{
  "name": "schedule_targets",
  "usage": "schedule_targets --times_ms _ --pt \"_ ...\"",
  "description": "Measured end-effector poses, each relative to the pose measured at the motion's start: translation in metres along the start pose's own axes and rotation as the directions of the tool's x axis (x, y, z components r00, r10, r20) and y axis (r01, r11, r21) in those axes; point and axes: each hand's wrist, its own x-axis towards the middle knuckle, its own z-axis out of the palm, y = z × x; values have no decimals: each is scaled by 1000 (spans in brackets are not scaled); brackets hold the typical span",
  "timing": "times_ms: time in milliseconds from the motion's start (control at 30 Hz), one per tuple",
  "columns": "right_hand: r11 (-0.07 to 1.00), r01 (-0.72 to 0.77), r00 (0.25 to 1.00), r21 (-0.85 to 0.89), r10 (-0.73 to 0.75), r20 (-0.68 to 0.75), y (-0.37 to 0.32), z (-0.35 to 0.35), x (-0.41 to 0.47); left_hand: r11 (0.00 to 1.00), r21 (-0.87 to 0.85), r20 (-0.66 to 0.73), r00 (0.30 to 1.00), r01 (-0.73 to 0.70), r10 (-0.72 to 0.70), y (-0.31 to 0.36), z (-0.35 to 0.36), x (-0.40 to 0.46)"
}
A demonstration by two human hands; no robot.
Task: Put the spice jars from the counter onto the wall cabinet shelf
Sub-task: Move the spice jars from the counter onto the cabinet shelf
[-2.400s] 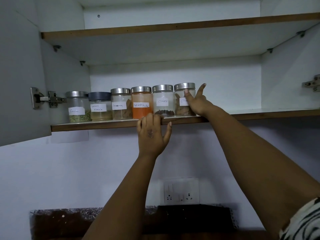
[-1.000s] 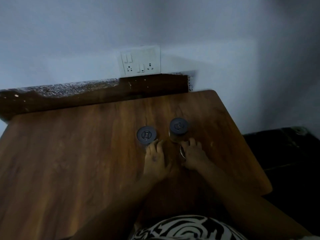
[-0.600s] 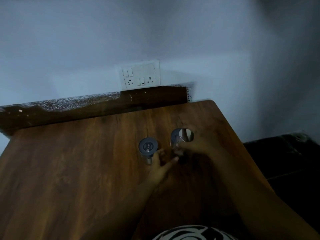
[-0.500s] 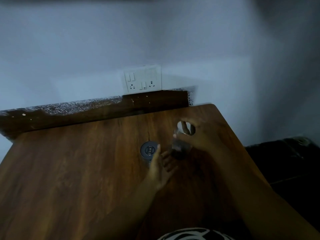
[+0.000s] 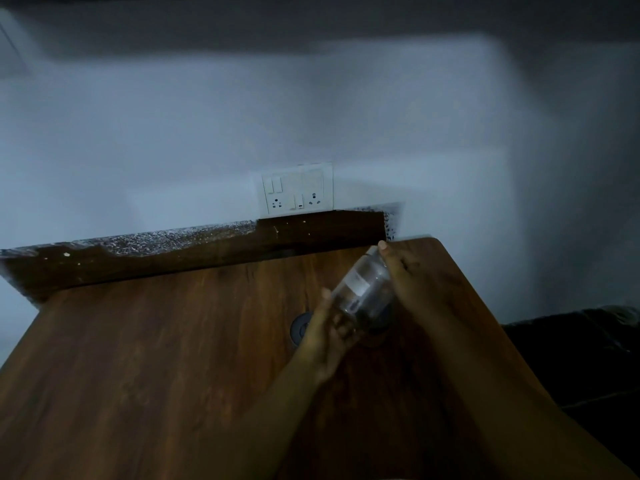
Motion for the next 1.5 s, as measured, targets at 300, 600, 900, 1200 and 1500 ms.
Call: schedule_targets --times_ms 300,600,900,1200,1500 --pt "986 -102 994 132 96 49 -5 4 18 988 155 74 997 -13 2 13 5 5" --pt "946 -110 994 306 103 39 -6 16 13 974 211 175 984 -82 45 10 12 3" --pt "923 -49 995 381 12 101 -8 5 12 837 456 211 950 -303 229 21 9 8" --pt "909 -109 871 401 -107 480 10 -7 12 895 307 205 940 -325 271 44 14 0" --pt "864 -109 871 491 -155 466 6 -10 13 811 399 302 896 -429 325 62 17 -12"
